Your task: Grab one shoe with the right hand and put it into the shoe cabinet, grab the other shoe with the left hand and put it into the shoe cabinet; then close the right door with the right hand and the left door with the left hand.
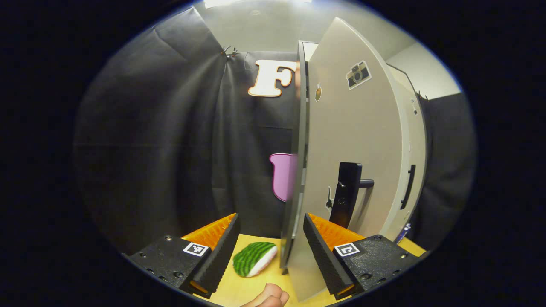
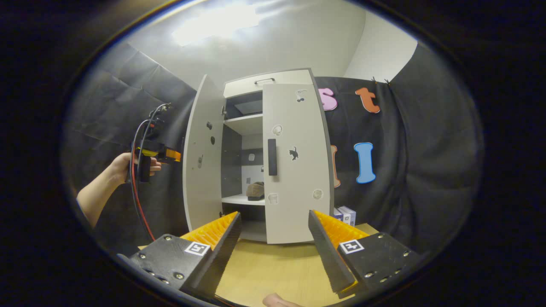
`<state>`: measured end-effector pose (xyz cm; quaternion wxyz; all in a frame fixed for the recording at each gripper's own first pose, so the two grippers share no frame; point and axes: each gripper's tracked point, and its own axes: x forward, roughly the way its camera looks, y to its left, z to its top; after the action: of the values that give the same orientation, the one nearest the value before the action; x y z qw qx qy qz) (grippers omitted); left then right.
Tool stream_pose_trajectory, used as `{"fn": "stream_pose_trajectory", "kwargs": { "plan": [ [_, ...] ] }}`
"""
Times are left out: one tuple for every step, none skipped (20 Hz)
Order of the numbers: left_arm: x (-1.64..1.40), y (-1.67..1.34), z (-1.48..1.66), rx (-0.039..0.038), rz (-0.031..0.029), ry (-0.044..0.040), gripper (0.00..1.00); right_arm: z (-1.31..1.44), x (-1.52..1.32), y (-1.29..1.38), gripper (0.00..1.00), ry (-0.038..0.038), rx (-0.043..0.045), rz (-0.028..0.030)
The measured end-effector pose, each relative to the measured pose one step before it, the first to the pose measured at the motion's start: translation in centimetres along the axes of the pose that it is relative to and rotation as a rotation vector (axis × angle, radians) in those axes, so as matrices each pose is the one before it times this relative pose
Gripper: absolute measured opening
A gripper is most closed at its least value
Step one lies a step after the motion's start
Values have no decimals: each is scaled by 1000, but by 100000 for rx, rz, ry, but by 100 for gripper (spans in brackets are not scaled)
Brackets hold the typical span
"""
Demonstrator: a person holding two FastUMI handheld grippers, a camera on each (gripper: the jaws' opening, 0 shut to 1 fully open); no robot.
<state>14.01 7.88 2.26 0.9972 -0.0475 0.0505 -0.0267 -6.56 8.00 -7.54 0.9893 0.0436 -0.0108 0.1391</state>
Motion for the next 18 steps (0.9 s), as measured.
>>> {"fn": "stream_pose_trajectory", "kwargs": {
  "plan": [
    [148, -628, -45, -1805, -1854, -717, 89, 14, 67, 278, 95, 121, 180, 326],
    [186, -444, 84, -1933, -1181, -703, 99, -12, 220, 212, 95, 121, 174, 320],
    [260, -248, -190, -1797, -803, -168, 94, -47, 60, 55, 95, 301, -507, -194],
    [29, -251, -127, -1085, -794, -228, 94, -171, -8, -83, 95, 707, -835, -470],
    [190, -94, -50, -920, 441, -760, 94, -117, 87, -16, 92, 390, -563, -328],
    [433, 26, 29, -569, 807, -731, 94, -93, 297, -34, 92, 369, -235, -279],
    [343, -77, -164, -375, 197, -506, 94, -137, 227, -56, 92, 330, -288, -180],
    [407, -180, -364, -342, 172, 380, 88, -130, 231, -52, 95, 298, 257, -677],
    [268, -273, -521, -394, -152, 1256, 88, -117, 203, 2, 95, 229, 476, -428],
    [301, -407, -346, -205, -256, 1130, 88, -74, 269, 301, 95, 223, 288, 117],
    [253, -469, -36, 105, -368, 408, 89, -108, 173, 198, 94, 371, 142, 155],
    [392, -402, -15, 606, -340, 834, 88, -175, 155, 97, 95, 340, -215, 32],
    [494, -470, 57, 665, -512, 381, 88, -117, 60, 47, 95, 268, -228, -99],
    [637, -861, 63, 521, -753, 192, 94, -52, 190, 71, 95, 135, -81, -90],
    [497, -1027, -284, 29, -1398, 673, 94, -10, 227, 21, 95, 210, 5, -58],
    [344, -1219, -658, 95, -1393, 968, 100, -260, 157, 31, 92, 357, 64, -286],
    [413, -1088, -854, 132, -938, 2520, 94, -153, 105, -88, 95, 453, 157, -575],
    [186, -1058, -1169, -516, -879, 2624, 94, -127, 171, -145, 97, 444, 360, -359]
  ]
}}
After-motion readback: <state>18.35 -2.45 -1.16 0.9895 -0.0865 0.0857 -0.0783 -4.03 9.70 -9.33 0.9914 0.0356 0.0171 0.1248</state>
